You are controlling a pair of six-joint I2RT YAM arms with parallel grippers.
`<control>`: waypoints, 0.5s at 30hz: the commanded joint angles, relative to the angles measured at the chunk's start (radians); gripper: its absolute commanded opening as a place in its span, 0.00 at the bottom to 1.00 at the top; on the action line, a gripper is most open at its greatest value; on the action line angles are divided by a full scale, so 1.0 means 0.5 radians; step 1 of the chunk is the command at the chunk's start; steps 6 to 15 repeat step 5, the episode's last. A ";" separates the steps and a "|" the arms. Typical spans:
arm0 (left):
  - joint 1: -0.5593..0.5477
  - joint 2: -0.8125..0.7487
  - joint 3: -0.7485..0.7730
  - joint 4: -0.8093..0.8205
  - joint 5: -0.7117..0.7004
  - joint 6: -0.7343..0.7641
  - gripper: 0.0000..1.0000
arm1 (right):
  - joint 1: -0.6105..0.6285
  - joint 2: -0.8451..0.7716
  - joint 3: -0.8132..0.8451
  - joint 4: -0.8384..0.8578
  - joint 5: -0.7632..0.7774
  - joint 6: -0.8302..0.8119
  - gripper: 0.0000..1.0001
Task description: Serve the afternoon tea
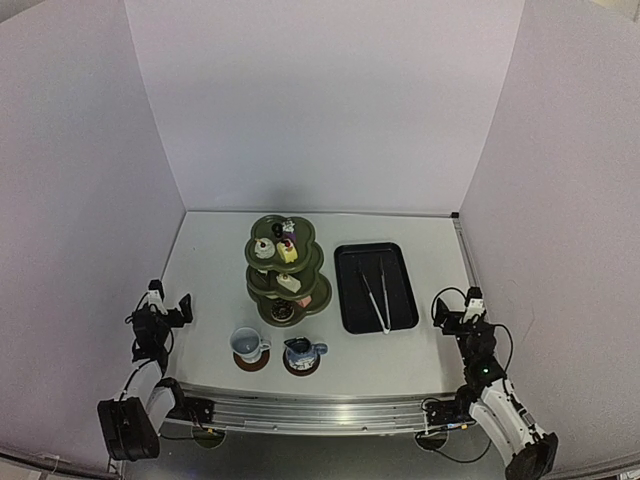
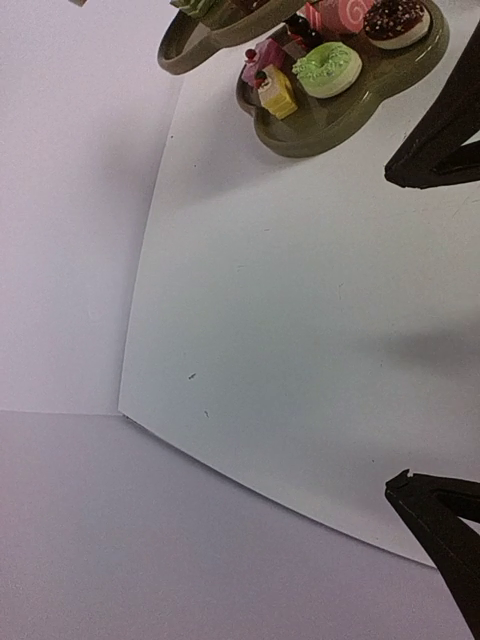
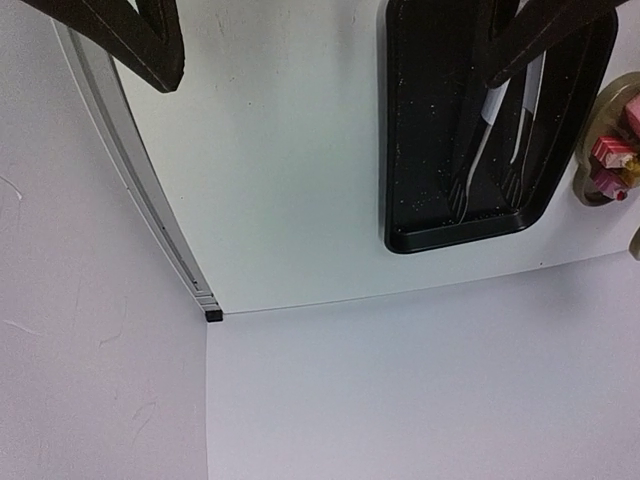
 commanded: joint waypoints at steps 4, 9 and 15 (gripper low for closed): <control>0.007 0.042 0.054 0.037 -0.153 -0.029 1.00 | 0.002 0.035 -0.003 0.098 0.090 -0.051 0.98; 0.006 0.049 0.064 0.019 -0.242 -0.068 1.00 | 0.002 0.031 -0.008 0.098 0.096 -0.053 0.98; 0.006 0.049 0.064 0.019 -0.242 -0.068 1.00 | 0.002 0.031 -0.008 0.098 0.096 -0.053 0.98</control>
